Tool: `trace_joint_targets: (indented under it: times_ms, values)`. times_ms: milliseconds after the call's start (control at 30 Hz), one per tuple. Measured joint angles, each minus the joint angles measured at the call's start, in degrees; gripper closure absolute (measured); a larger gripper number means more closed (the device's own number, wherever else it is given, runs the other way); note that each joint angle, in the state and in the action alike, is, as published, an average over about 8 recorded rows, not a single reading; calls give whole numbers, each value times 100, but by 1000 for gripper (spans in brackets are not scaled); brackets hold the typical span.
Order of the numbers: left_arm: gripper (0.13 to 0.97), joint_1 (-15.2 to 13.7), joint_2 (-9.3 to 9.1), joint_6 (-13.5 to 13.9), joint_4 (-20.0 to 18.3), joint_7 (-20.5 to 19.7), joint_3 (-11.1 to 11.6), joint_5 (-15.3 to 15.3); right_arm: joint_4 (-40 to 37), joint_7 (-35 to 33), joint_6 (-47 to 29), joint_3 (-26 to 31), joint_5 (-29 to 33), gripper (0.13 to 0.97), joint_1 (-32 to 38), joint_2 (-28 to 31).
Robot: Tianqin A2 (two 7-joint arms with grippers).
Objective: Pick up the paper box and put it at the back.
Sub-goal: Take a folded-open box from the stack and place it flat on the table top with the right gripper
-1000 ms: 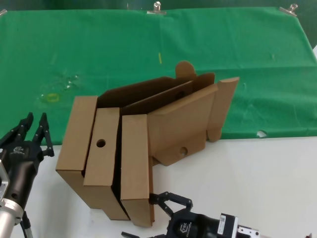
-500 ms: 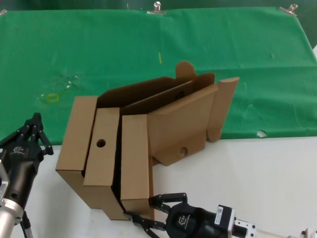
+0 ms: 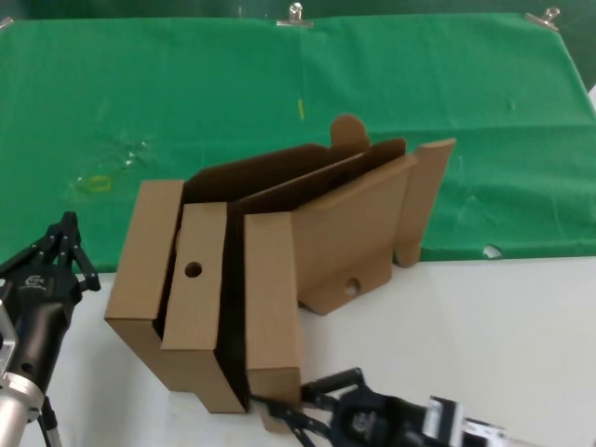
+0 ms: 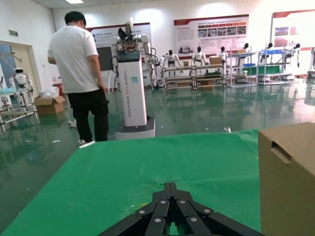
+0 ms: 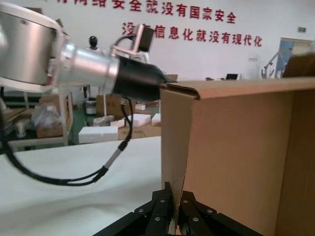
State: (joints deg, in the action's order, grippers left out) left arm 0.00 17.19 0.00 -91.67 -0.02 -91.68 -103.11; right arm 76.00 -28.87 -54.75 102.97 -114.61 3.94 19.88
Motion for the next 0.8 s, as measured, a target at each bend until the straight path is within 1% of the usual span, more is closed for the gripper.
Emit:
trace_joint_targets:
  times_ms: [100, 200, 333, 467, 567, 633, 700, 800]
  values:
    - [955, 0, 0, 0, 0, 0, 0, 0, 471, 55, -105, -167, -77, 936, -323, 335]
    - [955, 0, 0, 0, 0, 0, 0, 0, 1055, 74, -313, -500, -232, 942, -833, 802]
    - [955, 0, 0, 0, 0, 0, 0, 0, 1751, -21, -663, -1201, -484, 943, -1674, 1435]
    - [955, 0, 0, 0, 0, 0, 0, 0, 2153, -95, -815, -2043, -602, 944, -2452, 1905]
    - [955, 0, 0, 0, 0, 0, 0, 0, 2258, -46, -631, -2648, -499, 945, -2847, 2153]
    - [955, 0, 0, 0, 0, 0, 0, 0, 2250, 18, -369, -2977, -339, 945, -2977, 2281]
    - [955, 0, 0, 0, 0, 0, 0, 0, 2180, 92, -19, -3176, -118, 945, -2959, 2376]
    - [955, 0, 0, 0, 0, 0, 0, 0, 1998, 198, 578, -3224, 276, 945, -2705, 2475]
